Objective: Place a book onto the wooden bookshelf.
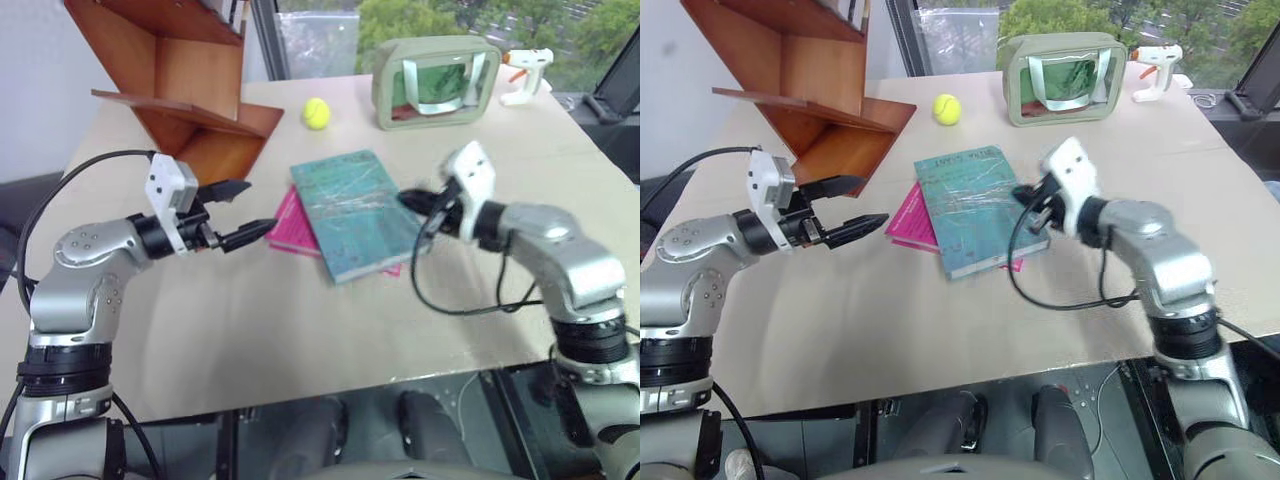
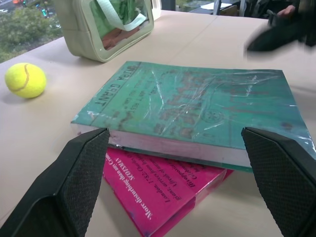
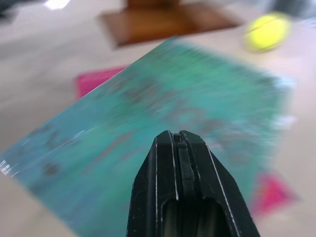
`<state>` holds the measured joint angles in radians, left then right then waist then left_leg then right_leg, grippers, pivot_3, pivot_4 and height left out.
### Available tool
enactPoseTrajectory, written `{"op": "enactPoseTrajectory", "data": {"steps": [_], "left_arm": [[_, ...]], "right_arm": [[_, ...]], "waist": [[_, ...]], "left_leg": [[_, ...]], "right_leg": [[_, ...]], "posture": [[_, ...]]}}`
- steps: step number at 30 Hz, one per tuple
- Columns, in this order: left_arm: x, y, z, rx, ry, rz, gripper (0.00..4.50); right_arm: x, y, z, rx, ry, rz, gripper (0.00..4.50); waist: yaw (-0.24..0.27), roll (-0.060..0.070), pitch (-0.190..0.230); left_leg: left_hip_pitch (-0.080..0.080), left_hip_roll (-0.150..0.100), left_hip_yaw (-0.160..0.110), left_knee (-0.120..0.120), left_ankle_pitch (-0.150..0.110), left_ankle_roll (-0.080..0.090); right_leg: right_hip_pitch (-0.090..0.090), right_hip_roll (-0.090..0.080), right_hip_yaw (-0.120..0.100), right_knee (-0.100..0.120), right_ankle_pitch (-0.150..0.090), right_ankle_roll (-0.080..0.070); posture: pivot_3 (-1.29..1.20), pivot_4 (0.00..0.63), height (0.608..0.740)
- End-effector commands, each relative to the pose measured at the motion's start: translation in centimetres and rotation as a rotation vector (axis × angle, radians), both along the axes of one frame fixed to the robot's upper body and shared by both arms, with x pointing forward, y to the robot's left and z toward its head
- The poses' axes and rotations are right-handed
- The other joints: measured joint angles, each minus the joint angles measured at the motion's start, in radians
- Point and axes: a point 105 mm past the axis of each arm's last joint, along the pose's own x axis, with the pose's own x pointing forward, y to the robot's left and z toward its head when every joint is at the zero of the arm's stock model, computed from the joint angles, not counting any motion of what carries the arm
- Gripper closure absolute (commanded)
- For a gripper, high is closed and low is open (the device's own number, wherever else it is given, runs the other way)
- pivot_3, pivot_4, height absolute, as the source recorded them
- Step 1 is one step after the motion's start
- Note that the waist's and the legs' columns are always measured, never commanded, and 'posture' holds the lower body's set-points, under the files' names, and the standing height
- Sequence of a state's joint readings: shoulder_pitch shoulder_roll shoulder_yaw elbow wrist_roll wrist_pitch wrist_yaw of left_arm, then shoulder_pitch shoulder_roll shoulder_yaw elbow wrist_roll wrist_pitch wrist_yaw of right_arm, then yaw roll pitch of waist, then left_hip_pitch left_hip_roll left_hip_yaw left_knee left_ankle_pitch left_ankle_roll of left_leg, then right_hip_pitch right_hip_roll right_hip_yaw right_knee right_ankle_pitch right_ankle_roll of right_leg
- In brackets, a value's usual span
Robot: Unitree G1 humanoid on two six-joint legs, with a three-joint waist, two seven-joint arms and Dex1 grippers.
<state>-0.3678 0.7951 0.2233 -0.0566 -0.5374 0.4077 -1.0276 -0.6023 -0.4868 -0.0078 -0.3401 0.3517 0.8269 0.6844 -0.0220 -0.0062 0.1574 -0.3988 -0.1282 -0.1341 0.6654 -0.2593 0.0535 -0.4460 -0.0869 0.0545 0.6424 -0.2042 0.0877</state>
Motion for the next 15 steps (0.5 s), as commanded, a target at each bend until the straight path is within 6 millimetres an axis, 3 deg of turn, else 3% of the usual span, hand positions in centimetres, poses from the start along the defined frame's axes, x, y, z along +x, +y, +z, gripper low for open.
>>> {"op": "enactPoseTrajectory", "data": {"steps": [1, 5, 8, 11, 15], "left_arm": [[-0.2, -0.5, 1.0, -0.004, -0.046, -0.021, 0.0], [0.2, -1.2, 1.1, -0.015, -0.057, -0.039, 0.0], [0.5, -1.4, 1.5, -0.018, -0.07, -0.041, 0.0], [0.5, -0.8, 1.6, -0.012, -0.071, -0.026, 0.0], [0.2, -0.6, 1.5, -0.011, -0.072, -0.021, 0.0]], "right_arm": [[0.1, -1.8, 0.6, 0.001, -0.031, -0.09, 4.41], [1.3, -3.2, -3.6, -0.177, 0.014, -0.195, 4.41], [0.4, -0.8, -5.1, -0.156, 0.056, -0.094, 4.41], [-1.3, 2.3, -5.1, -0.107, 0.063, 0.032, 4.41], [-2.6, 4.9, -4.9, -0.071, 0.065, 0.123, 4.41]], "waist": [[0.0, 0.0, 0.0], [0.005, 0.0, 0.0], [0.006, -0.001, 0.0], [-0.004, 0.0, 0.0], [-0.012, -0.001, 0.0]], "left_leg": [[0.0, 0.0, 0.0, 0.0, 0.0, 0.0], [0.001, 0.001, 0.001, 0.0, 0.0, 0.0], [0.001, 0.0, 0.001, 0.001, 0.0, 0.0], [0.0, 0.001, 0.002, 0.001, 0.0, 0.0], [0.0, 0.001, 0.001, 0.001, 0.0, 0.0]], "right_leg": [[0.0, 0.0, 0.0, 0.0, 0.0, 0.0], [0.0, 0.0, 0.0, 0.001, 0.0, 0.0], [0.0, 0.0, 0.001, 0.001, 0.0, 0.0], [0.0, 0.0, 0.002, 0.002, 0.0, 0.0], [0.0, 0.0, 0.002, 0.002, 0.0, 0.0]], "posture": [[0.0, 0.15, 0.74], [0.0, 0.15, 0.74], [0.0, 0.15, 0.74], [0.0, 0.15, 0.74], [0.0, 0.15, 0.74]]}}
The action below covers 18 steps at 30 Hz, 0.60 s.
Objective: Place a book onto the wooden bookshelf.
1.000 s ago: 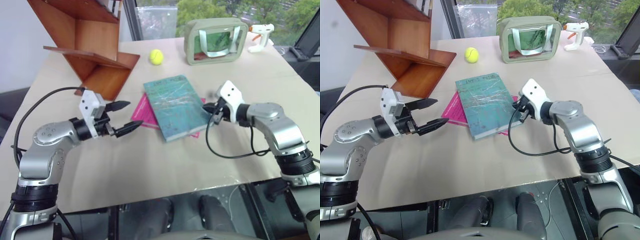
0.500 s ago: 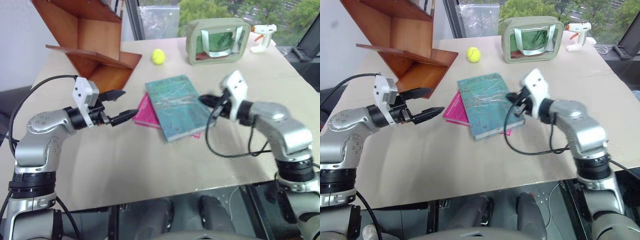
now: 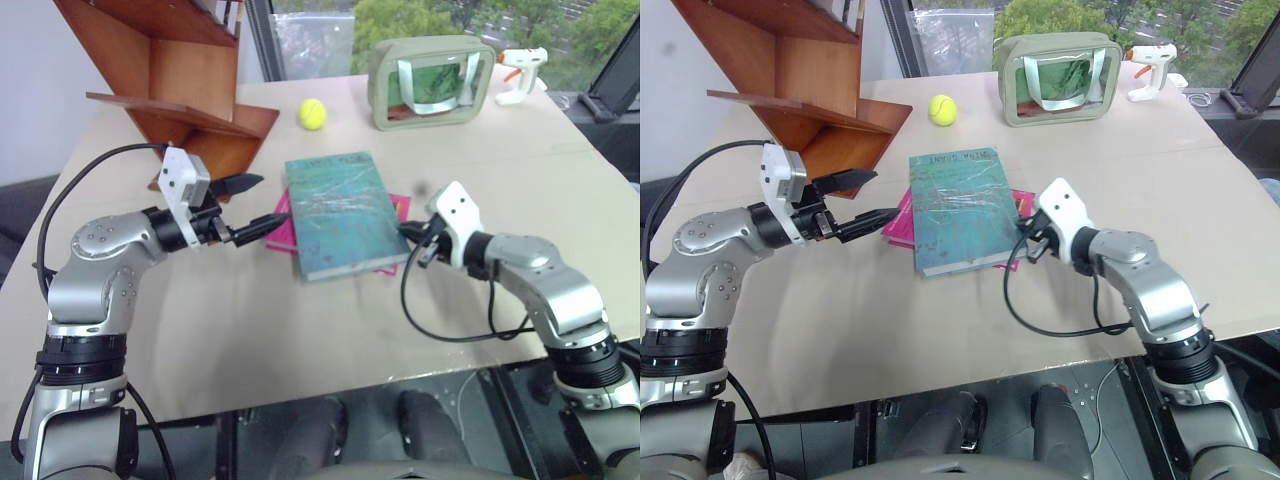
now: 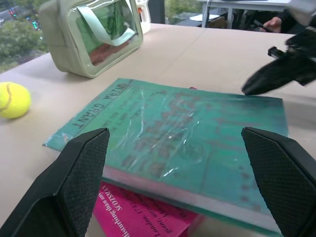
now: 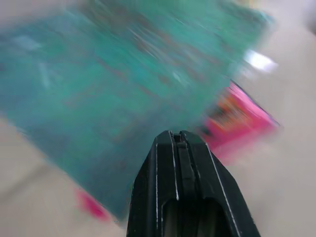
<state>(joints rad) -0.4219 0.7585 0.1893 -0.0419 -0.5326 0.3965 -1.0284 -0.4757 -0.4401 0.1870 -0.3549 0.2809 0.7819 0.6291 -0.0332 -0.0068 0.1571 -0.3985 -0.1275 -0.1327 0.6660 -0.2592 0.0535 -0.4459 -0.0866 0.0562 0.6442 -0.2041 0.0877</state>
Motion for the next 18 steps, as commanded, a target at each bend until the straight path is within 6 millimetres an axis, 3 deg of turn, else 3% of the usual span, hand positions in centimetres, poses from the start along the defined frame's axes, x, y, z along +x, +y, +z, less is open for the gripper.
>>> {"op": "enactPoseTrajectory", "data": {"steps": [1, 4, 6, 11, 14, 16, 18], "left_arm": [[-0.5, 0.8, 1.0, 0.01, -0.047, 0.024, 0.0], [-0.8, 1.1, 1.0, 0.01, -0.046, 0.033, 0.0], [-1.0, 1.2, 1.0, 0.012, -0.047, 0.04, 0.0], [-1.3, 1.2, 0.8, 0.008, -0.045, 0.05, 0.0], [-1.4, 1.1, 0.6, 0.005, -0.041, 0.047, 0.0], [-1.3, 1.0, 0.6, -0.001, -0.044, 0.047, 0.0], [-1.2, 0.8, 0.6, -0.001, -0.045, 0.046, 0.0]], "right_arm": [[-1.2, 2.2, 1.2, 0.04, -0.039, 0.086, 4.41], [-1.7, 3.1, 1.5, 0.074, -0.032, 0.118, 4.41], [-1.4, 2.6, 2.1, 0.096, -0.04, 0.089, 4.41], [-0.2, -2.1, 4.6, 0.112, -0.107, -0.08, 4.41], [0.5, -4.1, 5.0, 0.086, -0.13, -0.173, 4.41], [1.7, -6.2, 3.7, 0.001, -0.123, -0.289, 4.41], [2.2, -7.1, 1.5, -0.114, -0.103, -0.332, 4.41]], "waist": [[-0.001, 0.0, 0.0], [-0.001, 0.0, 0.0], [0.0, 0.0, 0.0], [0.009, 0.0, 0.0], [0.017, 0.0, 0.0], [0.017, 0.0, 0.0], [0.018, 0.0, 0.0]], "left_leg": [[0.0, 0.0, 0.0, 0.0, 0.0, 0.0], [0.0, 0.0, 0.0, 0.001, 0.0, 0.0], [0.0, 0.0, -0.001, 0.001, 0.0, 0.0], [0.0, -0.001, -0.001, 0.001, 0.0, 0.0], [0.0, -0.001, -0.001, 0.001, 0.0, 0.0], [0.0, 0.0, -0.001, 0.001, 0.0, 0.0], [0.0, 0.0, -0.001, 0.001, 0.0, 0.0]], "right_leg": [[0.0, 0.0, 0.0, 0.0, 0.0, 0.0], [0.0, 0.0, -0.001, 0.0, 0.0, 0.0], [0.0, 0.0, -0.001, 0.0, 0.0, 0.0], [0.0, 0.0, -0.001, -0.001, 0.0, 0.0], [0.0, 0.0, -0.001, -0.001, 0.0, 0.0], [0.0, 0.0, -0.002, -0.001, 0.0, 0.0], [0.0, 0.0, -0.001, 0.0, 0.0, 0.0]], "posture": [[0.0, 0.15, 0.74], [0.0, 0.15, 0.74], [0.0, 0.15, 0.74], [0.0, 0.15, 0.74], [0.0, 0.15, 0.74], [0.0, 0.15, 0.74], [0.0, 0.15, 0.74]]}}
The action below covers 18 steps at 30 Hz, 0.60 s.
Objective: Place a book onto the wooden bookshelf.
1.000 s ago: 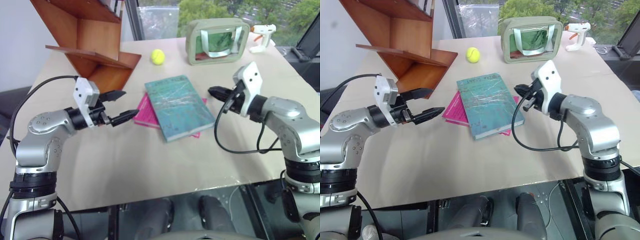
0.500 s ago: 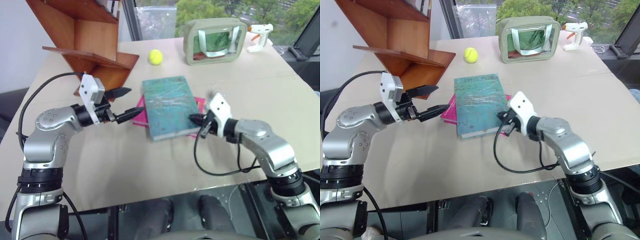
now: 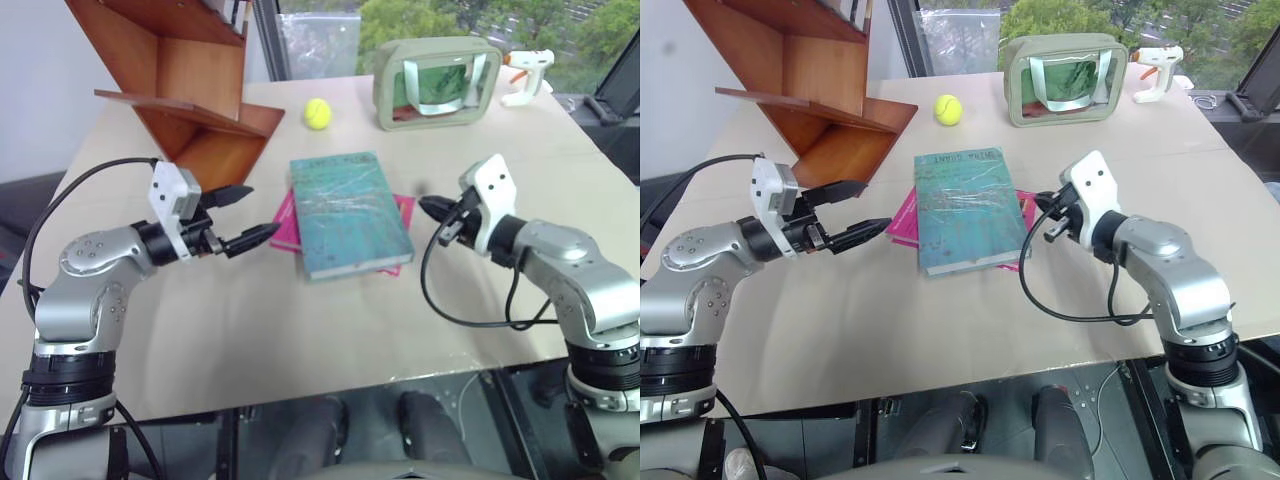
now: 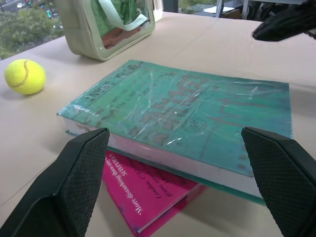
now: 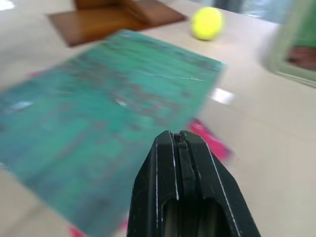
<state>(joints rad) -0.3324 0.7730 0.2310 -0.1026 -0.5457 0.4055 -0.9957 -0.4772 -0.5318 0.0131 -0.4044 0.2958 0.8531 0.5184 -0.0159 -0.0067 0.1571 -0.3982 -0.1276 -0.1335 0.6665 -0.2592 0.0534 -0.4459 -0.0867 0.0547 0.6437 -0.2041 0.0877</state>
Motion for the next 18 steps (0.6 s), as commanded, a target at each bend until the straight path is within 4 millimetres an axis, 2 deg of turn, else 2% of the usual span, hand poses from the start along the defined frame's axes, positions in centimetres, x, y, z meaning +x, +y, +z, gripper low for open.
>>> {"op": "enactPoseTrajectory", "data": {"steps": [1, 4, 7, 8, 13, 15, 18], "left_arm": [[-0.1, -0.1, 1.4, -0.006, -0.06, -0.005, 0.0], [0.1, -0.2, 1.5, -0.007, -0.064, -0.008, 0.0], [0.1, 0.0, 1.6, -0.006, -0.066, -0.001, 0.0], [0.1, 0.0, 1.6, -0.006, -0.066, 0.0, 0.0], [-0.2, 0.2, 1.5, -0.009, -0.062, 0.015, 0.0], [-0.3, 0.2, 1.5, -0.012, -0.062, 0.02, 0.0], [-0.5, 0.2, 1.5, -0.011, -0.059, 0.023, 0.0]], "right_arm": [[0.5, -0.9, -2.4, -0.116, 0.026, -0.055, 4.41], [-0.6, 1.4, -3.6, -0.106, 0.067, 0.057, 4.41], [-2.5, 4.7, -2.9, -0.026, 0.072, 0.208, 4.41], [-2.8, 5.1, -2.8, -0.017, 0.071, 0.228, 4.41], [-4.2, 10.3, -1.7, 0.07, 0.052, 0.391, 4.41], [-4.5, 11.5, -1.6, 0.084, 0.054, 0.43, 4.41], [-4.7, 12.1, -1.3, 0.096, 0.046, 0.458, 4.41]], "waist": [[0.001, 0.0, 0.0], [0.0, 0.0, 0.0], [-0.005, 0.0, 0.0], [-0.005, 0.0, 0.0], [-0.003, 0.0, 0.0], [-0.002, 0.0, 0.0], [0.002, 0.0, 0.0]], "left_leg": [[0.0, 0.0, 0.0, 0.0, 0.0, 0.0], [0.0, 0.0, 0.001, 0.0, 0.0, 0.0], [0.0, 0.001, 0.001, 0.0, 0.0, 0.0], [0.0, 0.001, 0.001, 0.0, 0.0, 0.0], [0.0, 0.0, 0.001, 0.001, 0.0, 0.0], [0.0, 0.0, 0.0, 0.001, 0.0, 0.0], [0.0, 0.0, 0.0, 0.0, 0.0, 0.0]], "right_leg": [[0.0, 0.0, 0.0, 0.0, 0.0, 0.0], [0.0, 0.0, 0.001, 0.0, 0.0, 0.0], [0.0, 0.0, 0.001, 0.0, 0.0, 0.0], [0.0, 0.0, 0.002, 0.0, 0.0, 0.0], [0.0, 0.0, 0.001, 0.0, 0.0, 0.0], [0.0, 0.001, 0.0, 0.0, 0.0, 0.0], [0.0, 0.0, 0.0, 0.0, 0.0, 0.0]], "posture": [[0.0, 0.15, 0.74], [0.0, 0.15, 0.74], [0.0, 0.15, 0.74], [0.0, 0.15, 0.74], [0.0, 0.15, 0.74], [0.0, 0.15, 0.74], [0.0, 0.15, 0.74]]}}
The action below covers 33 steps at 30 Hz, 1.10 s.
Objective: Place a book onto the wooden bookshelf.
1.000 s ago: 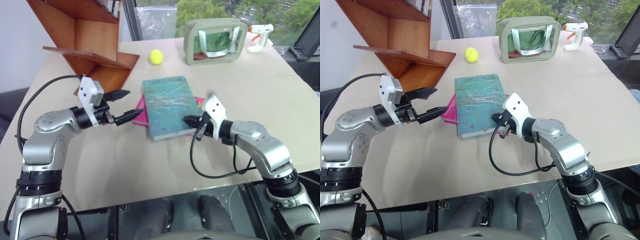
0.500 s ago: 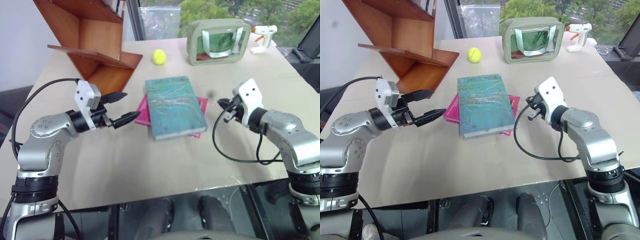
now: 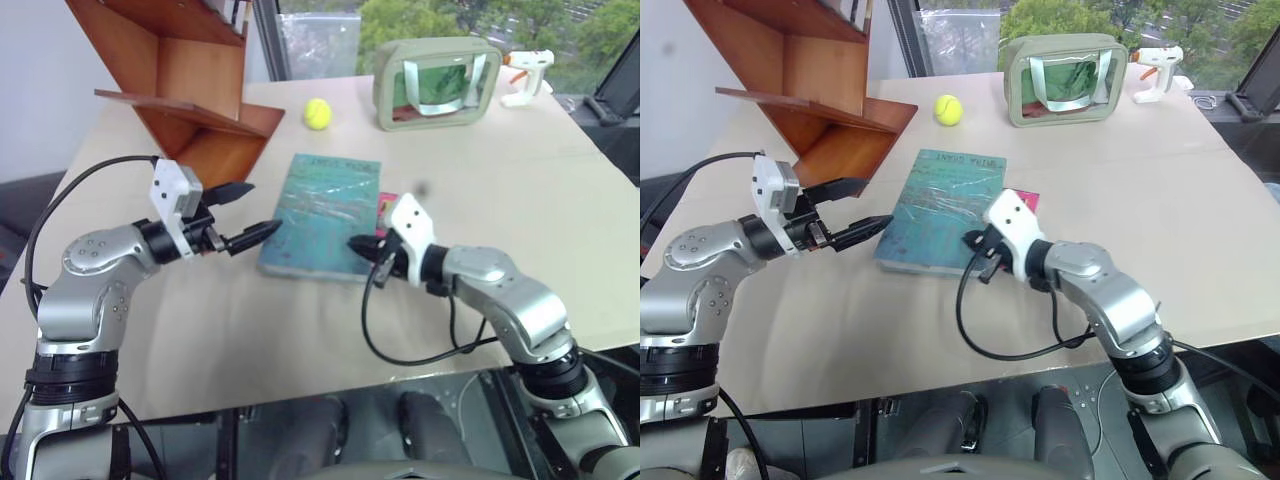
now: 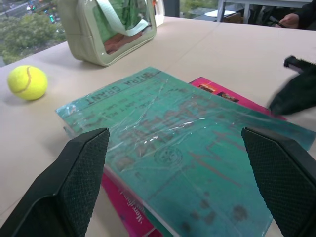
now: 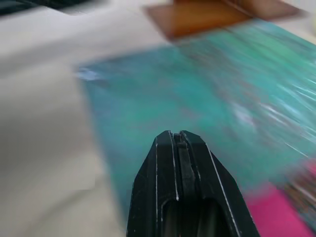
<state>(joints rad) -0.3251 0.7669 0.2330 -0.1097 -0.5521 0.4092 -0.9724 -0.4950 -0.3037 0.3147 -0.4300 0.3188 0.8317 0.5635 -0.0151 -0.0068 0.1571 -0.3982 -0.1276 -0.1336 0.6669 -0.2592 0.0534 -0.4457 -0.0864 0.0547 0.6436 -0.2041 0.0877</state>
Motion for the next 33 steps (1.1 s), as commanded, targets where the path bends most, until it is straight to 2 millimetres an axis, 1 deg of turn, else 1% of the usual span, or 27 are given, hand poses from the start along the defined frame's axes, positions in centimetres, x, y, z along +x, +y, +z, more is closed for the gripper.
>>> {"op": "enactPoseTrajectory", "data": {"steps": [1, 4, 7, 9, 13, 16, 19, 21, 23, 25, 26, 28, 29, 31, 33], "left_arm": [[-0.6, 0.2, 1.5, 0.001, -0.058, 0.009, 0.0], [-0.8, 0.4, 1.4, -0.007, -0.047, 0.025, 0.0], [-1.7, 0.5, 0.6, 0.009, -0.021, 0.013, 0.0], [-2.4, 0.6, 0.2, 0.026, -0.006, -0.001, 0.0], [-3.2, 1.2, -0.2, 0.033, 0.016, -0.004, 0.0], [-4.5, 1.2, -1.0, 0.059, 0.06, -0.057, 0.0], [-5.7, 0.8, -1.6, 0.064, 0.101, -0.108, 0.0], [-6.2, 0.6, -1.9, 0.068, 0.117, -0.125, 0.0], [-6.9, 0.3, -2.6, 0.083, 0.149, -0.146, 0.0], [-7.4, -0.1, -3.3, 0.094, 0.161, -0.154, 0.0], [-7.5, -0.4, -3.7, 0.109, 0.161, -0.157, 0.0], [-7.4, -1.0, -4.5, 0.145, 0.155, -0.162, 0.0], [-7.0, -1.1, -4.8, 0.162, 0.137, -0.143, 0.0], [-4.9, -0.9, -5.1, 0.18, 0.085, -0.033, 0.0], [-3.6, -0.7, -5.0, 0.154, 0.064, 0.043, 0.0]], "right_arm": [[-0.2, 0.3, 1.5, 0.03, -0.061, 0.031, 4.41], [0.3, -0.8, 3.0, 0.051, -0.092, 0.015, 4.41], [1.4, -3.0, 3.8, 0.025, -0.12, -0.042, 4.41], [2.3, -4.7, 3.9, 0.0, -0.126, -0.092, 4.41], [5.2, -8.1, 2.9, -0.102, -0.145, -0.228, 4.41], [8.5, -9.6, 3.6, -0.107, -0.183, -0.329, 4.41], [10.4, -9.4, 4.4, -0.095, -0.204, -0.344, 4.41], [11.1, -9.2, 4.5, -0.09, -0.207, -0.343, 4.41], [12.3, -8.5, 4.6, -0.094, -0.212, -0.352, 4.41], [13.4, -7.6, 4.2, -0.113, -0.206, -0.353, 4.41], [13.5, -7.1, 3.6, -0.127, -0.189, -0.34, 4.41], [13.2, -6.4, 2.1, -0.177, -0.167, -0.292, 4.41], [12.8, -6.1, 1.4, -0.192, -0.155, -0.267, 4.41], [11.8, -5.5, 0.3, -0.204, -0.132, -0.232, 4.41], [10.5, -4.8, -0.2, -0.188, -0.109, -0.194, 4.41]], "waist": [[0.001, 0.0, 0.0], [0.001, 0.0, 0.0], [-0.001, 0.0, 0.0], [-0.001, 0.0, 0.0], [0.001, 0.0, 0.0], [-0.01, 0.001, 0.0], [-0.02, 0.001, 0.001], [-0.022, 0.001, 0.001], [-0.024, 0.001, 0.001], [-0.028, 0.001, 0.001], [-0.029, 0.001, 0.001], [-0.026, 0.001, 0.001], [-0.022, 0.002, 0.001], [-0.015, 0.002, 0.001], [-0.009, 0.002, 0.001]], "left_leg": [[0.0, -0.001, 0.0, 0.0, 0.0, 0.0], [0.0, -0.001, 0.0, 0.0, 0.0, 0.0], [0.0, 0.0, 0.0, 0.0, 0.0, 0.0], [0.0, 0.0, 0.0, 0.0, 0.0, 0.0], [0.0, 0.0, 0.0, 0.0, 0.0, 0.0], [0.001, 0.0, 0.001, 0.0, 0.0, 0.0], [0.001, 0.0, 0.002, -0.001, 0.0, 0.0], [0.001, 0.0, 0.002, -0.002, 0.0, 0.0], [0.001, 0.001, 0.002, -0.003, 0.0, 0.0], [0.001, 0.001, 0.002, -0.003, 0.0, 0.0], [0.001, 0.001, 0.003, -0.003, 0.0, 0.0], [0.001, 0.001, 0.003, -0.003, 0.0, 0.0], [0.001, 0.001, 0.002, -0.004, 0.0, 0.0], [0.001, 0.001, 0.001, -0.004, 0.0, 0.0], [0.0, 0.0, 0.001, -0.003, 0.0, 0.0]], "right_leg": [[0.0, -0.001, 0.0, 0.0, 0.0, 0.0], [0.0, 0.0, 0.0, 0.0, 0.0, 0.0], [0.0, 0.0, 0.0, 0.0, 0.0, 0.0], [0.0, 0.0, 0.0, 0.0, 0.0, 0.0], [0.0, 0.0, 0.0, 0.0, 0.0, 0.0], [0.0, 0.0, 0.001, 0.0, 0.0, 0.0], [0.0, 0.0, 0.002, 0.0, 0.0, 0.0], [0.0, 0.0, 0.001, 0.0, 0.0, -0.001], [0.0, 0.0, 0.002, -0.001, 0.0, -0.001], [0.0, 0.0, 0.002, -0.001, 0.0, -0.001], [0.0, 0.0, 0.003, -0.001, 0.0, -0.001], [0.0, 0.0, 0.003, -0.001, 0.0, -0.001], [0.0, 0.0, 0.002, -0.001, 0.0, -0.001], [0.0, 0.0, 0.001, -0.002, 0.0, -0.001], [0.0, 0.0, 0.0, -0.002, 0.0, -0.001]], "posture": [[0.0, 0.15, 0.74], [0.0, 0.15, 0.74], [0.0, 0.15, 0.74], [0.0, 0.15, 0.74], [0.0, 0.15, 0.74], [0.0, 0.15, 0.74], [0.0, 0.15, 0.74], [0.0, 0.15, 0.74], [0.0, 0.15, 0.74], [0.0, 0.15, 0.74], [0.0, 0.15, 0.74], [0.0, 0.15, 0.74], [0.0, 0.15, 0.74], [0.0, 0.15, 0.74], [0.0, 0.15, 0.74]]}}
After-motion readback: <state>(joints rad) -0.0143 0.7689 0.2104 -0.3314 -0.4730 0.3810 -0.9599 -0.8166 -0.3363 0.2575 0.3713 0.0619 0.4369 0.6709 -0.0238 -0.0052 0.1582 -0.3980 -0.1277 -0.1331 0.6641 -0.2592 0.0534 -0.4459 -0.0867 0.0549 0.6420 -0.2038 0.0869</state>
